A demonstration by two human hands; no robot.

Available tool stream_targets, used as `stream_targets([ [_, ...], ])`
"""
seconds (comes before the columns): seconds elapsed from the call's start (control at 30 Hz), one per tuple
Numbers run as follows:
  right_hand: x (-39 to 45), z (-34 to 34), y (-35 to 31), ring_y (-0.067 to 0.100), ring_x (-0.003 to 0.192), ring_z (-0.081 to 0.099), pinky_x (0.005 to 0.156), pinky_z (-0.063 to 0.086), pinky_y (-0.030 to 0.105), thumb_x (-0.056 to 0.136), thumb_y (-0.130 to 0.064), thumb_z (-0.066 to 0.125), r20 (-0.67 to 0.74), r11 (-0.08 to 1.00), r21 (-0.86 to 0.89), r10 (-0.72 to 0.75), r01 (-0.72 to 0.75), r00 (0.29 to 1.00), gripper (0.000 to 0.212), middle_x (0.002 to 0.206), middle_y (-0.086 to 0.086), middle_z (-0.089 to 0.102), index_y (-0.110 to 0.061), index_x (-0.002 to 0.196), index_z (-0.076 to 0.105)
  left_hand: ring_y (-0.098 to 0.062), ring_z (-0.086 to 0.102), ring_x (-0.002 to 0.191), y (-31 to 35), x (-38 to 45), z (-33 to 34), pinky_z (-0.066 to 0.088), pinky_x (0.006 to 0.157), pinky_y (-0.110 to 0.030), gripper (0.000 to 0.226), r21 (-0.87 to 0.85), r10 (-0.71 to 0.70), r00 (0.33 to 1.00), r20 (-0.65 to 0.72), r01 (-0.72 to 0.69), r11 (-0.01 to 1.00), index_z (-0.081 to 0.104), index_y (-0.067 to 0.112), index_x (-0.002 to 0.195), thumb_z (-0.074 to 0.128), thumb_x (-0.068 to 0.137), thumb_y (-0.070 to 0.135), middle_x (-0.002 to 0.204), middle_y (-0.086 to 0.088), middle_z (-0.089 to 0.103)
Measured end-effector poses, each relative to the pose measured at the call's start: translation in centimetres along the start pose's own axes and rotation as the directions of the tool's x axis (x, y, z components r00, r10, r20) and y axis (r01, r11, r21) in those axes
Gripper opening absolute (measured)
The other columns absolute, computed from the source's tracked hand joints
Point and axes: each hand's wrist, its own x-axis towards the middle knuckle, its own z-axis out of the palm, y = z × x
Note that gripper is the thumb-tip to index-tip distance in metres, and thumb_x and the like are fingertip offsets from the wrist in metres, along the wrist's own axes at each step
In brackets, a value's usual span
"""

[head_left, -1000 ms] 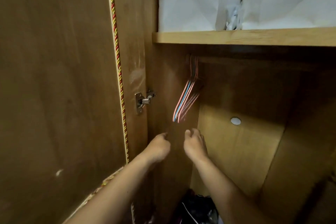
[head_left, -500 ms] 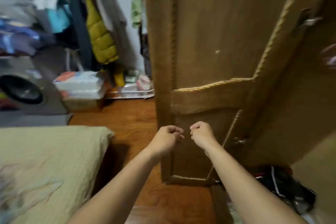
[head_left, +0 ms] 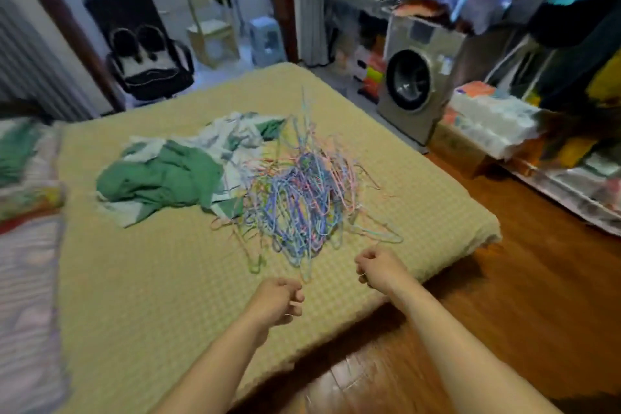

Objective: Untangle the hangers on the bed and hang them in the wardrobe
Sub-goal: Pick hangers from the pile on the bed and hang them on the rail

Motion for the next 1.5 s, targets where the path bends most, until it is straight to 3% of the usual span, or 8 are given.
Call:
stream_targets([
  [0.3,8.8,11.1,-1.9,0.019,0.058,0.055,0.040,0.036,0.018,0.096,-0.011,0.052,0.173,0.985,-0.159,0.088,-0.060,0.981,0.025,0.073,0.008,0.060,-0.014,0.073,0.057,-0.014,0.060,0.061,-2.9,7.2,-10.0,0.044,0.053,-0.021,0.016,-0.187,-0.211,0.972,-0.102,0.190,0.964,0.064,0.009,0.105,0.052,0.099,0.018,0.081,-0.002,0.065],
  [0.6,24.4,14.9,0.7,0.034,0.082,0.067,0.080,0.057,0.044,0.081,-0.029,0.049,0.325,0.910,-0.415,0.125,0.023,0.937,0.017,0.083,0.011,0.070,-0.020,0.072,0.060,-0.016,0.051,0.049,-4.0,19.7,-6.7,0.034,0.047,-0.020,0.016,-0.205,-0.404,0.896,-0.184,0.367,0.907,0.067,0.002,0.102,0.053,0.097,0.011,0.075,-0.007,0.061],
  [0.93,36.5,16.3,2.8,0.021,0.101,0.064,0.075,0.040,0.029,0.091,-0.017,0.054,0.344,0.813,-0.553,0.025,0.181,0.939,0.019,0.100,-0.002,0.072,-0.029,0.075,0.056,-0.041,0.040,0.129,-4.2,46.2,-6.8,0.036,0.106,-0.048,0.067,0.481,0.139,0.801,-0.582,0.202,0.853,0.040,0.019,0.146,0.055,0.085,0.041,0.140,-0.022,0.043],
  [1.1,38.9,16.8,4.9,0.019,0.090,0.065,0.075,0.044,0.026,0.090,-0.011,0.057,0.230,0.876,-0.473,0.022,0.092,0.973,0.026,0.087,-0.005,0.071,-0.030,0.072,0.058,-0.037,0.042,0.119,-4.6,52.2,-7.9,0.043,0.099,-0.044,0.042,0.756,0.177,0.852,-0.494,0.320,0.572,0.066,0.023,0.111,0.071,0.071,0.034,0.126,-0.017,0.049],
  [1.17,39.0,17.9,6.0,0.020,0.085,0.065,0.074,0.045,0.027,0.089,-0.012,0.058,0.223,0.890,-0.450,0.028,0.077,0.974,0.021,0.083,-0.004,0.069,-0.026,0.076,0.064,-0.041,0.049,0.114,-5.6,52.5,-8.6,0.045,0.096,-0.043,0.023,0.755,0.249,0.843,-0.476,0.247,0.607,0.070,0.015,0.092,0.071,0.071,0.026,0.111,-0.021,0.059],
  [1.33,37.8,19.2,7.4,0.020,0.078,0.062,0.067,0.039,0.028,0.094,-0.017,0.057,0.197,0.911,-0.405,0.007,0.076,0.980,0.016,0.077,-0.004,0.066,-0.018,0.080,0.065,-0.037,0.061,0.094,-5.1,47.5,-11.0,0.050,0.082,-0.043,0.018,0.020,0.013,0.852,-0.524,-0.003,1.000,0.072,0.020,0.079,0.054,0.080,0.021,0.100,-0.022,0.064],
  [1.4,37.0,19.6,7.6,0.021,0.080,0.061,0.068,0.038,0.028,0.096,-0.018,0.055,0.160,0.922,-0.382,0.000,0.062,0.987,0.016,0.081,-0.002,0.067,-0.019,0.082,0.063,-0.029,0.061,0.074,-4.9,44.1,-11.7,0.049,0.068,-0.041,0.021,-0.264,-0.082,0.830,-0.551,-0.080,0.961,0.066,0.024,0.063,0.050,0.074,0.015,0.074,-0.010,0.065],
  [1.5,35.8,20.6,7.1,0.025,0.089,0.063,0.073,0.042,0.030,0.095,-0.014,0.053,0.107,0.940,-0.341,0.024,0.014,0.994,0.013,0.094,0.004,0.070,-0.019,0.096,0.065,-0.035,0.069,0.095,-5.9,39.0,-13.0,0.053,0.089,-0.048,0.029,-0.610,-0.129,0.885,-0.448,-0.197,0.767,0.057,0.011,0.066,0.043,0.082,-0.008,0.083,-0.011,0.068],
])
